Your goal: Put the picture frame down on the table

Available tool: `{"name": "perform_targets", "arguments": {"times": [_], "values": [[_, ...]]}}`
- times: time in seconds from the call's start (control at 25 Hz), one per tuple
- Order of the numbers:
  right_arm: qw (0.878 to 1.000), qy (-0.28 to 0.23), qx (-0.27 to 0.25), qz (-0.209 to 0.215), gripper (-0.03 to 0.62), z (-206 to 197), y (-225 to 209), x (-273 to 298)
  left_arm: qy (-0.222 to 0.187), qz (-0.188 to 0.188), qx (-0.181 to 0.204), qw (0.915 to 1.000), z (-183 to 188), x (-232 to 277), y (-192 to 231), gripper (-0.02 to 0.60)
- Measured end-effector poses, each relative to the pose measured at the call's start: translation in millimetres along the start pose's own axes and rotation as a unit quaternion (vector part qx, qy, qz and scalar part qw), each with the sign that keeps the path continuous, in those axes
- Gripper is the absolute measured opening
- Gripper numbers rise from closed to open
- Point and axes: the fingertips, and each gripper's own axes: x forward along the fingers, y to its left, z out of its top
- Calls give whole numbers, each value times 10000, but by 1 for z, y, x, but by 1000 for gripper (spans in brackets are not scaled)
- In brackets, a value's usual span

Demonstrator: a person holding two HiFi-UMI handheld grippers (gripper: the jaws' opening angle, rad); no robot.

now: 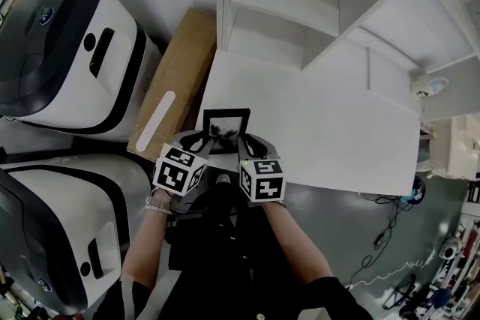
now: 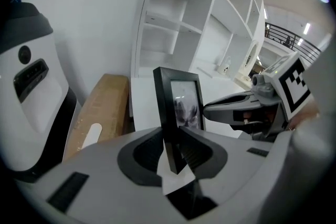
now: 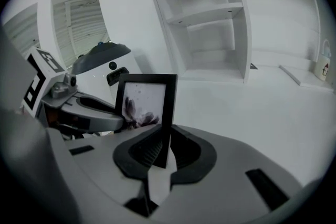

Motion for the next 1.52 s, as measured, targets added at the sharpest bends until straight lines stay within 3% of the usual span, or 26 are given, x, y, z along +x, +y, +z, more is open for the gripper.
{"name": "perform_targets", "arguments": {"times": [0.28,0.48,0.72,1.0,1.12,1.4,1.52], "values": [[9998,172,-52,41,41,-2,-7,10,369,-352,-252,9984,-4,17,9,100],[9997,226,-28,-30,41,-9,-13,14,883,-871,-488,9911,-10,33,13,104],[9992,379,-3,-112,41,-20,-15,18,1354,-1070,-471,9839,-17,48,16,109],[9981,595,-127,-90,37,-37,-15,21,1623,-703,110,9842,-21,55,15,112],[9981,577,-181,-76,37,-36,-15,21,1633,-595,175,9846,-21,54,15,112],[9991,420,-78,40,37,-34,-16,21,1375,-375,563,9882,-18,51,13,112],[9993,330,-134,98,38,-31,-15,20,1201,-385,524,9906,-17,49,12,161]]}}
